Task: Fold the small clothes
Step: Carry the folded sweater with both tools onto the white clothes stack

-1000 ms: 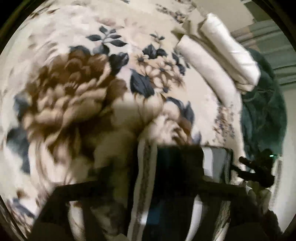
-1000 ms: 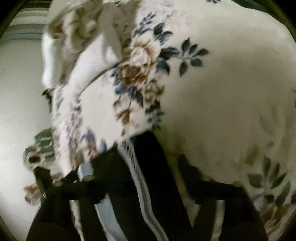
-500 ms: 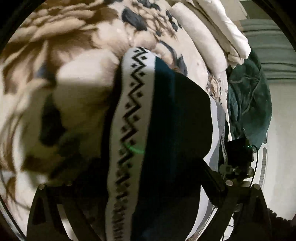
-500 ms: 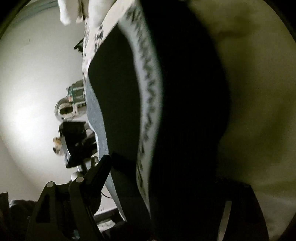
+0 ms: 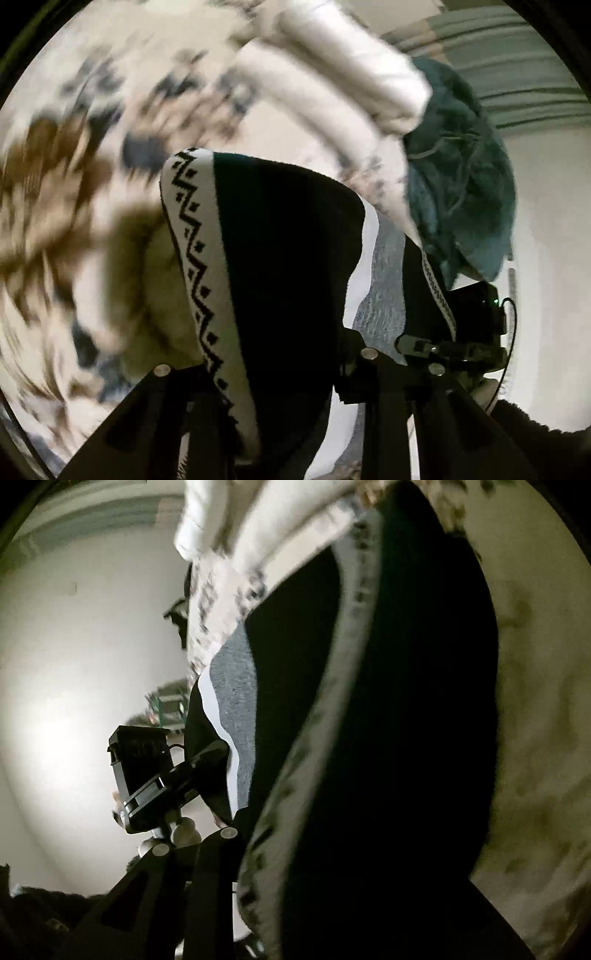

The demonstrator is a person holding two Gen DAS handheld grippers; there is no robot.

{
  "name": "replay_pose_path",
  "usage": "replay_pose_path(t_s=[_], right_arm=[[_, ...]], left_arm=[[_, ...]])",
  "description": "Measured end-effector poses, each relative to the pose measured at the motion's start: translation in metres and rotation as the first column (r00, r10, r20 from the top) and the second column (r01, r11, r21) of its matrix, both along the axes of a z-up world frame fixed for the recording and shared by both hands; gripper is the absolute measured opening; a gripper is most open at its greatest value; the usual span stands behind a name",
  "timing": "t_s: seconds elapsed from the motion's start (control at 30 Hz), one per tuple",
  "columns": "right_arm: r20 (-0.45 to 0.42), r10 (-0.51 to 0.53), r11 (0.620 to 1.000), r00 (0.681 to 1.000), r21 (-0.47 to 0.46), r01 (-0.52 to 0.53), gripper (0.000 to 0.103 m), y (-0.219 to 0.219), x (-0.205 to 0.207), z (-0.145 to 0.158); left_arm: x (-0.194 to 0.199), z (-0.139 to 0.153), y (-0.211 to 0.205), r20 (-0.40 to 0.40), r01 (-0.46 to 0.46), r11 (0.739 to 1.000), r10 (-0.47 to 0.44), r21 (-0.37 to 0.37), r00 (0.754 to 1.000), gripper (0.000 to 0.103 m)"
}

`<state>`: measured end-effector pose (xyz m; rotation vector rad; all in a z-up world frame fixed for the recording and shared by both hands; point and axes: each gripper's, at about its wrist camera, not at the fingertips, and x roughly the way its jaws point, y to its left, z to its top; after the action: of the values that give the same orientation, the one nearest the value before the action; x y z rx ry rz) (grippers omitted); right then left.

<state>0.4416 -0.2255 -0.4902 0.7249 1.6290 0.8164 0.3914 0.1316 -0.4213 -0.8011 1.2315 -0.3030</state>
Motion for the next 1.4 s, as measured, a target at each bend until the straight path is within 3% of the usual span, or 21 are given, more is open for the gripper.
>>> replay_pose_path(t_s=[0.17, 0.33, 0.5, 0.63, 0.7, 0.83, 0.87, 0.9, 0.97, 1.07, 1.2, 1.33, 1.4], right_arm=[[0.071, -0.103, 0.994, 0.992, -0.023, 0.105, 0.026, 0.011, 0.05, 0.076], [0.172, -0.178, 0.981, 0.969, -0.052, 0.189, 0.026, 0.042, 0.142, 0.137], [0.244, -0.223, 0.966, 0.944, -0.078, 0.248, 0.026, 0.077, 0.256, 0.153], [0.242, -0.233, 0.955, 0.942, -0.128, 0.269, 0.026, 0.099, 0.314, 0.131], [0.225, -0.245, 0.947, 0.943, -0.153, 0.282, 0.026, 0.112, 0.33, 0.114], [0.191, -0.246, 0.938, 0.95, -0.201, 0.284, 0.032, 0.106, 0.339, 0.1], [0.202, -0.235, 0.931, 0.951, -0.234, 0.28, 0.046, 0.103, 0.339, 0.101], [0.21, -0.222, 0.919, 0.952, -0.281, 0.276, 0.06, 0.094, 0.347, 0.106], [0.24, -0.197, 0.873, 0.951, -0.399, 0.281, 0.066, 0.08, 0.346, 0.112], [0.313, -0.148, 0.807, 0.938, -0.511, 0.298, 0.066, 0.066, 0.317, 0.132], [0.307, -0.08, 0.784, 0.948, -0.569, 0.25, 0.066, 0.044, 0.295, 0.13], [0.255, -0.08, 0.732, 0.964, -0.642, 0.231, 0.066, 0.034, 0.28, 0.093], [0.263, -0.042, 0.679, 0.964, -0.701, 0.22, 0.066, 0.037, 0.278, 0.082]], left_arm=[[0.079, 0.068, 0.012, 0.065, 0.068, 0.997, -0.069, 0.018, 0.995, 0.024], [0.204, 0.109, 0.031, 0.117, 0.095, 0.994, -0.101, 0.055, 0.988, 0.025], [0.314, 0.106, 0.052, 0.124, 0.097, 0.991, -0.108, 0.09, 0.986, 0.026], [0.369, 0.065, 0.059, 0.058, 0.126, 0.98, -0.137, 0.153, 0.989, 0.029], [0.383, 0.038, 0.064, -0.014, 0.147, 0.978, -0.146, 0.15, 0.989, 0.03], [0.392, 0.024, 0.072, -0.055, 0.142, 0.985, -0.137, 0.097, 0.989, 0.031], [0.391, 0.026, 0.072, -0.049, 0.143, 0.985, -0.139, 0.098, 0.989, 0.035], [0.388, 0.03, 0.072, -0.047, 0.143, 0.982, -0.138, 0.123, 0.989, 0.052], [0.381, 0.04, 0.073, -0.041, 0.131, 0.976, -0.125, 0.176, 0.991, 0.075], [0.369, 0.058, 0.074, -0.002, 0.099, 0.961, -0.102, 0.257, 0.995, 0.088], [0.341, 0.074, 0.063, 0.05, 0.08, 0.929, -0.105, 0.36, 0.993, 0.093], [0.317, 0.052, 0.047, 0.012, 0.113, 0.895, -0.13, 0.431, 0.991, 0.098], [0.308, 0.034, 0.04, -0.035, 0.134, 0.891, -0.132, 0.434, 0.991, 0.099]])
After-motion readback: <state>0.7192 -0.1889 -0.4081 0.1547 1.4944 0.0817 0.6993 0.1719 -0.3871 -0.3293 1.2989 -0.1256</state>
